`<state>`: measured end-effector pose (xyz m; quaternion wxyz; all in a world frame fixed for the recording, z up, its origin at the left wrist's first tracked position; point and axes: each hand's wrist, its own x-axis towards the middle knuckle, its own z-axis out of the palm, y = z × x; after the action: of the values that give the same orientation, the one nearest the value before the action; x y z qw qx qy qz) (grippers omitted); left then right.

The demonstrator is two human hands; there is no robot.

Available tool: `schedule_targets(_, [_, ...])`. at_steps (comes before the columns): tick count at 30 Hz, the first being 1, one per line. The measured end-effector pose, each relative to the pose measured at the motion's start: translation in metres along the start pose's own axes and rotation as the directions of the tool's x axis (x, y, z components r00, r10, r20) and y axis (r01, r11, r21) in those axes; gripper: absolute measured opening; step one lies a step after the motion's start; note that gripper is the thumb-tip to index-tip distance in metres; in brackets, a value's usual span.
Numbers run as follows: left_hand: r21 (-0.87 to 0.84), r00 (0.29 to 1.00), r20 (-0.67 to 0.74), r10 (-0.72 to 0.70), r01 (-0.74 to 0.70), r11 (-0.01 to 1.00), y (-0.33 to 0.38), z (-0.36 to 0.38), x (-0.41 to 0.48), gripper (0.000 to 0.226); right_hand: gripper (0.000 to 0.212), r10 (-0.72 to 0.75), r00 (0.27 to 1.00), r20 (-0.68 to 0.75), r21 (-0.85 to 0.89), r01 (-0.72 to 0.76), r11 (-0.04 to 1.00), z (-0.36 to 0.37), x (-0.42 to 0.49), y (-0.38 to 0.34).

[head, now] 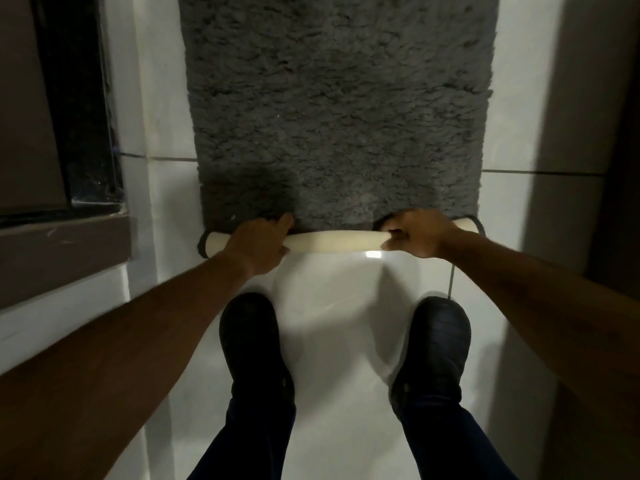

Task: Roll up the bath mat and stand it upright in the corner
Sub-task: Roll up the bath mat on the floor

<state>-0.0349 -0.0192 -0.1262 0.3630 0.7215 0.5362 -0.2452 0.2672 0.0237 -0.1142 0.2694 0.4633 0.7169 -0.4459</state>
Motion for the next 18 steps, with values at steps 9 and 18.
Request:
schedule_targets(9, [0.217, 0.946, -0.325, -0.006, 0.081, 0.973, 0.032, 0.027, -0.018, 0.063, 0.031, 0.160, 0.924, -0.348, 0.063, -0.147, 0.987, -0.001, 0.010, -0.002])
schedule_targets(18, [0.362, 0.958, -0.258, -0.123, 0.214, 0.907, 0.020, 0.017, 0.019, 0.101, 0.063, 0.020, 0.862, -0.507, -0.312, -0.205, 0.928, 0.023, 0.005, -0.001])
